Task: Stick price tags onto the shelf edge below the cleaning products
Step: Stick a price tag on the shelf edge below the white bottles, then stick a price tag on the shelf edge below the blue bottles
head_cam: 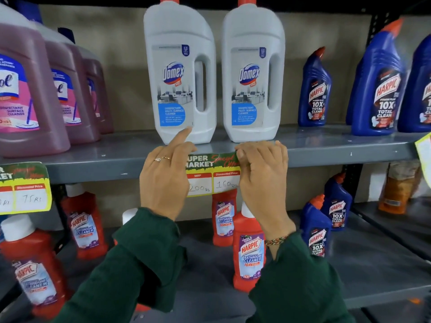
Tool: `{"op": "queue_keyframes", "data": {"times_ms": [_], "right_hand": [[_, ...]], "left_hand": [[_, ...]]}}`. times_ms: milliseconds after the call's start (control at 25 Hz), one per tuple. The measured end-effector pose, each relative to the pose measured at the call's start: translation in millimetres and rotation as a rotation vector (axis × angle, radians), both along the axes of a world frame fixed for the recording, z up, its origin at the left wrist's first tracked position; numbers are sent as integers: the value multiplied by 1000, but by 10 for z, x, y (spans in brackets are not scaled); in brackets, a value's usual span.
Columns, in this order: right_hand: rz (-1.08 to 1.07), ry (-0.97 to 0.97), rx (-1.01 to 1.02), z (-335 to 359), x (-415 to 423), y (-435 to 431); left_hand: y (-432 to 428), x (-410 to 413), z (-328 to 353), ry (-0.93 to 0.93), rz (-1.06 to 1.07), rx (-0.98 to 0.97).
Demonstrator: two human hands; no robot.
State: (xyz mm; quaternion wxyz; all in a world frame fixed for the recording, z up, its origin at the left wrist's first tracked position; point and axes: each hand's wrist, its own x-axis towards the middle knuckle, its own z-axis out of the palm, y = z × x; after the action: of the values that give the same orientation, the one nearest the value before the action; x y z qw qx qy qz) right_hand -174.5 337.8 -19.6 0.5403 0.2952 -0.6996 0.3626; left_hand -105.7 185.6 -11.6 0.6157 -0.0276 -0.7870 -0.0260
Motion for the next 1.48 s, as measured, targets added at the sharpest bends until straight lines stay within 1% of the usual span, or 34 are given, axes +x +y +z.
{"op": "queue_keyframes", "data": {"times_ms": [80,160,200,280,320,360,440,520,600,680,760,840,880,1000,1080,1160,1240,1320,1400,1480], "right_hand": [[-15,27,16,-8,-10,3],[10,49,36,4,-27,52],[68,48,38,14,-34,103],[283,-16,16,46,-40,301],[384,-47,-14,62,-49,437],[436,-64,-60,78,-74,599],[404,-72,-170,98,-212,1050],[282,-62,-254,103,-410,1504],[112,-97,-301,89,-658,2033],[-59,-230,-353,74,-894,2513],[-163,-433,-366,70,-1069,2862],[-111,-603,-338,36,-1176,3073],[-61,-634,-332,8,-1216,3136],[30,-622,-399,-24,-1267,3237],[119,-644,-437,13,-1220,3302],[192,-629,-362,64,-1147,3362],[210,-570,-172,117,-1053,3398],[205,-483,3,160,-1006,3418],[204,-396,92,189,-1019,3427],[207,-323,115,189,-1060,3440]], "left_hand": [[18,30,18,7,-81,132],[76,56,57,30,-186,176],[138,51,78,40,-188,161],[394,-20,121,82,-86,109],[574,-79,148,113,-41,83],[768,-154,164,138,-25,43],[1214,-362,199,146,-50,-54],[1574,-604,244,95,-61,-92],[1981,-906,264,28,-74,-120],[2380,-1185,232,-54,-46,-153],[2660,-1384,154,-122,20,-161],[2802,-1479,72,-138,84,-152],[2822,-1495,47,-123,100,-151],[2827,-1498,31,-84,130,-145],[2859,-1490,30,-114,143,-118],[2903,-1449,36,-136,93,-57],[2973,-1371,72,-174,-51,21],[3084,-1311,98,-251,-212,53],[3205,-1328,91,-312,-236,24],[3271,-1389,88,-327,-213,27]]}}
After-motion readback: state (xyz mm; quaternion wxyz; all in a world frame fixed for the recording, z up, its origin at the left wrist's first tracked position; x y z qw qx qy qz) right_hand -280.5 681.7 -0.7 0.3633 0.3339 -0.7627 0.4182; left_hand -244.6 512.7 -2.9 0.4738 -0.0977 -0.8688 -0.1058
